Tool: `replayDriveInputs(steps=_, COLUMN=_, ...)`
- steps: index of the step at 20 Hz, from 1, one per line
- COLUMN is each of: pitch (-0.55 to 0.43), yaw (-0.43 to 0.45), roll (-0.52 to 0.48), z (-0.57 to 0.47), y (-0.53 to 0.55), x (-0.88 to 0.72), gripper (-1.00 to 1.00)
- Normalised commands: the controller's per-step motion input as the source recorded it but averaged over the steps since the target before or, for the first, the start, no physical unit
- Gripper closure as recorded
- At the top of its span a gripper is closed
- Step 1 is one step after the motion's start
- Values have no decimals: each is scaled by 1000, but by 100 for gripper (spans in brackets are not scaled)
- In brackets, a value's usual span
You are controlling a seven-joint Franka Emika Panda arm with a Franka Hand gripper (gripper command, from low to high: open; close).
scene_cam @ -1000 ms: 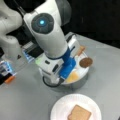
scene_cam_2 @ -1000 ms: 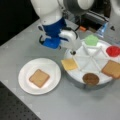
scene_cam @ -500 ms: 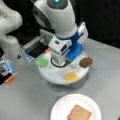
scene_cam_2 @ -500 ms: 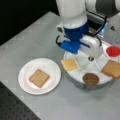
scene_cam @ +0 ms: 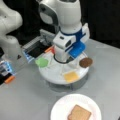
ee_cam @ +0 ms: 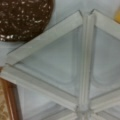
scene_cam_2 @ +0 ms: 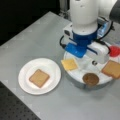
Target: Ingredient selection for cheeseburger or sandwich
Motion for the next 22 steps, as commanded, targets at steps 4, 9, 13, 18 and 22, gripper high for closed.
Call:
replayDriveInputs(steps=4, pitch=-99, yaw=121, roll=-245, z=-99, y=29, x=-391, gripper=-100)
replayDriveInputs(steps=9, pitch=-144, yaw=90, roll=-98, z=-199, y=170, x=-453, gripper=-100)
replayDriveInputs(steps=13, pitch=-196, yaw=100, roll=-9, z=-227, y=156, x=-445, gripper=-100)
replayDriveInputs(steps=18, pitch=-238, yaw=76, roll=40, z=-151, y=20, x=-346, gripper=-100)
replayDriveInputs(steps=22, pitch=-260, yaw=104, roll=84, z=-174, y=-78, x=-362, gripper=-100)
